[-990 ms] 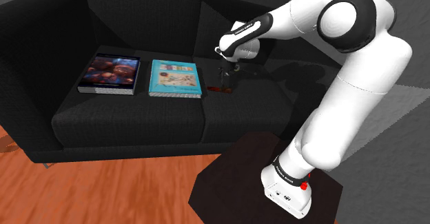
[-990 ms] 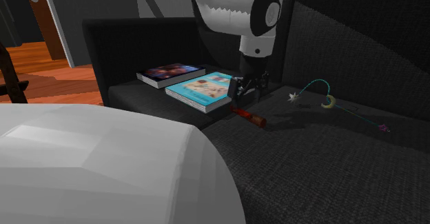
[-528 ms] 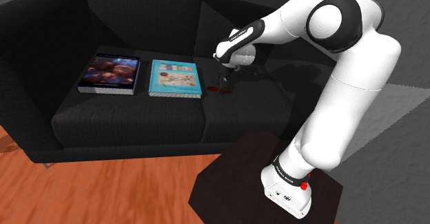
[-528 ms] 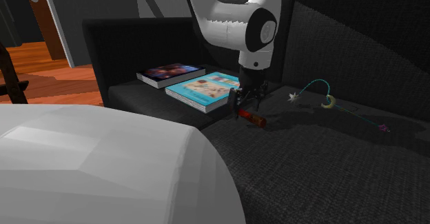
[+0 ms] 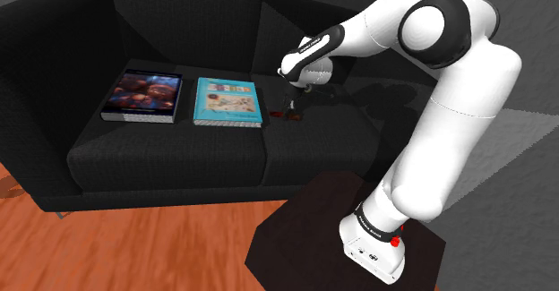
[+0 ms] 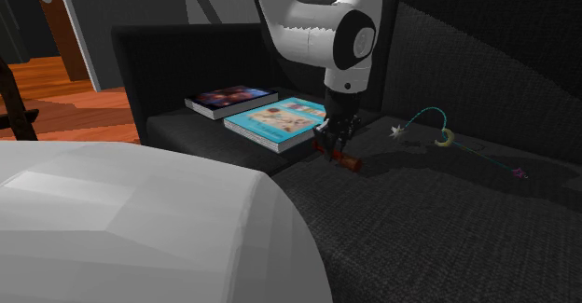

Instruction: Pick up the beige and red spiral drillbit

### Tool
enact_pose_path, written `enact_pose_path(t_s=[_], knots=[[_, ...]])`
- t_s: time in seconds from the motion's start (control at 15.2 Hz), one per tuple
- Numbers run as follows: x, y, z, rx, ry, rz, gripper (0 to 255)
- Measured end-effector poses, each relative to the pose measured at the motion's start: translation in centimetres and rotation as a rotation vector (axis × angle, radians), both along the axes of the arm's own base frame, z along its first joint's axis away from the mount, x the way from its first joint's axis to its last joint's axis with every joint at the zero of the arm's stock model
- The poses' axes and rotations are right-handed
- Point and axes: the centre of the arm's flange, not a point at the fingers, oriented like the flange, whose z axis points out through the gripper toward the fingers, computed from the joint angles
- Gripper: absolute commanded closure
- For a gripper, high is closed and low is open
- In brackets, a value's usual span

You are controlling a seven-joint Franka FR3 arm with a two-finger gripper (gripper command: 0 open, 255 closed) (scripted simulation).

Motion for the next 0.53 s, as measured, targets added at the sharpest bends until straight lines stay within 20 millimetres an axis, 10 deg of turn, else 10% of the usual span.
enact_pose_path(t_s=[0.53], knots=[[-0.2,0.1,2.2,0.004,0.013,0.003,255]])
